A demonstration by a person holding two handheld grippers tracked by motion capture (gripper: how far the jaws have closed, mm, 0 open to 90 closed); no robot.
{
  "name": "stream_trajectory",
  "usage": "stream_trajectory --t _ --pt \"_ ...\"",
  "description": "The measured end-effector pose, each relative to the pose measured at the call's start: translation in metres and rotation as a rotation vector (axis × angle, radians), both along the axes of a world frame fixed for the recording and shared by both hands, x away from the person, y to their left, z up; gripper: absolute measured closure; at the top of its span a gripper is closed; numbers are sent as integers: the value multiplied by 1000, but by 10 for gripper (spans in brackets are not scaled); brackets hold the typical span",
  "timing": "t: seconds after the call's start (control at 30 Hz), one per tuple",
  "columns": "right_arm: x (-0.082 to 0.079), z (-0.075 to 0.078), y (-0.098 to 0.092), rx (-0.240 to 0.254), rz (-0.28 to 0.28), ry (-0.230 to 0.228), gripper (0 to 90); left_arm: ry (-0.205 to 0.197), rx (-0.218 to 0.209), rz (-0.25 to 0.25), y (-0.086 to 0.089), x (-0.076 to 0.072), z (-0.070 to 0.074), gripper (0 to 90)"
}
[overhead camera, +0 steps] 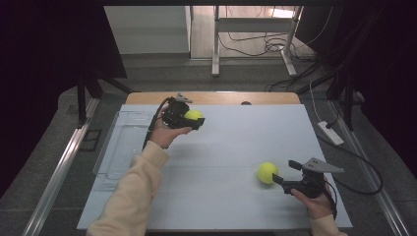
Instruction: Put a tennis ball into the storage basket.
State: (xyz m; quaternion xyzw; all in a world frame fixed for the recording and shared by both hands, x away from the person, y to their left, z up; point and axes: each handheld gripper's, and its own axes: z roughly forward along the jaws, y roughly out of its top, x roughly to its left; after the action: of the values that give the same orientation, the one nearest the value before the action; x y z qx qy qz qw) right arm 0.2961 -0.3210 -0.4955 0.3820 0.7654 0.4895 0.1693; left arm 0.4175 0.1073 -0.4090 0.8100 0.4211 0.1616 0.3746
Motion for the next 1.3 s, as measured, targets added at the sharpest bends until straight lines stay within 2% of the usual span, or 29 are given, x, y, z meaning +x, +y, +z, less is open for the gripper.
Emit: stream_trajectory --t 0.2,0.3,0.87,1.3 --pt "0 0 -1 2 -2 -3 103 -11 -4 4 3 -2 3 280" --pt "0 0 -1 2 -2 -4 103 -11 7 4 5 -3 4 280" --pt "0 0 0 -1 -3 -3 103 -37 -22 18 23 -14 7 280" --pt "-1 2 2 6 2 -6 103 -35 -20 43 39 -22 5 280"
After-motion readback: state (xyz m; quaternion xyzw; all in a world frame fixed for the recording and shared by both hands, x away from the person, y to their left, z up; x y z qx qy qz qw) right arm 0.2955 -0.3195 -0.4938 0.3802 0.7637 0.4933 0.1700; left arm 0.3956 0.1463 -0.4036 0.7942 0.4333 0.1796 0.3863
